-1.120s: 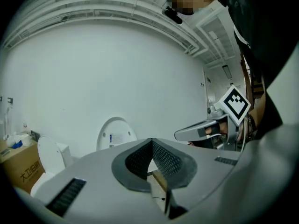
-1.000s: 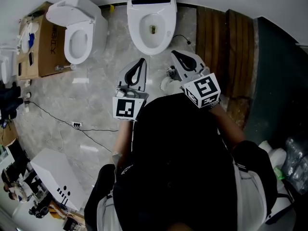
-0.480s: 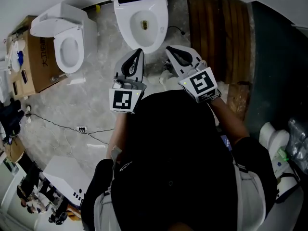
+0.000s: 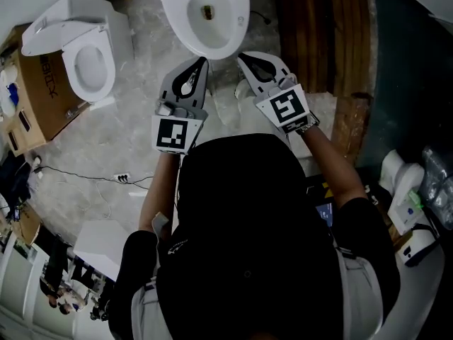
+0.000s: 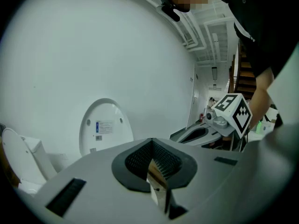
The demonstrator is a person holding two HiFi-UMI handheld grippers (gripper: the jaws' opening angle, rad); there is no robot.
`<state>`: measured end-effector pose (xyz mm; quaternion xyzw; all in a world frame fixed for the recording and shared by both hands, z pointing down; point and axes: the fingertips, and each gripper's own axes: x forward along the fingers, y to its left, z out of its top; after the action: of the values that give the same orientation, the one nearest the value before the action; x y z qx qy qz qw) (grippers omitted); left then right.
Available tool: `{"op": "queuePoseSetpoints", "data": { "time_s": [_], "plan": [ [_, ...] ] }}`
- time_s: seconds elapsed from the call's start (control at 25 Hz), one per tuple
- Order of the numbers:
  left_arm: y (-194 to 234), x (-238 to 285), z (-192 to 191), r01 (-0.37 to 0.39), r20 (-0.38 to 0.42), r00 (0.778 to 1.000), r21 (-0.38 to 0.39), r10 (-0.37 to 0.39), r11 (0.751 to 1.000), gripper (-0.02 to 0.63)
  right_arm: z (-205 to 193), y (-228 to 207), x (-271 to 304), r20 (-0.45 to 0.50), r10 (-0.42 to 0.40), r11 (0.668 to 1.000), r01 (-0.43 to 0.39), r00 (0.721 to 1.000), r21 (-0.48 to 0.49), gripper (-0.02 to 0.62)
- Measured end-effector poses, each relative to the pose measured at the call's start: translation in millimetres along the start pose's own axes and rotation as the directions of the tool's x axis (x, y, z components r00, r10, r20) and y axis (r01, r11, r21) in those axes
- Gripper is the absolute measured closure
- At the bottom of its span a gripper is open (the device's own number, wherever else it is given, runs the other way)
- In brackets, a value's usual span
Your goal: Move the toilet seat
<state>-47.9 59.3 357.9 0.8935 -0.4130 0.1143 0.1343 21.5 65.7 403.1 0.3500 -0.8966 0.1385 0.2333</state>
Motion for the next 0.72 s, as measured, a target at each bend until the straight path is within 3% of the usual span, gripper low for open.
{"op": "queuePoseSetpoints", "data": {
  "time_s": [0.16,0.32,0.52,0.72],
  "plan": [
    [17,8,-7,0.026,0.004,1.000,-0.007,-0.026,1.000,0.600,-21,6,26,-0.044,-0.010,1.000,0.011,0.999,0.022,0.581],
    [31,15,-19,0.019,0.007,1.000,-0.029,-0.019,0.999,0.600,-55,14,51,-0.136,-0.005,0.999,0.000,0.991,-0.040,0.581],
    [41,20,-45,-0.002,-0.009,1.000,-0.076,0.002,0.997,0.600,-116,22,88,-0.280,-0.001,0.994,-0.029,0.960,-0.104,0.581],
    [53,24,-76,-0.020,-0.029,0.999,-0.116,0.016,0.993,0.600,-166,33,126,-0.373,0.035,0.975,-0.114,0.927,-0.192,0.580]
  ]
}}
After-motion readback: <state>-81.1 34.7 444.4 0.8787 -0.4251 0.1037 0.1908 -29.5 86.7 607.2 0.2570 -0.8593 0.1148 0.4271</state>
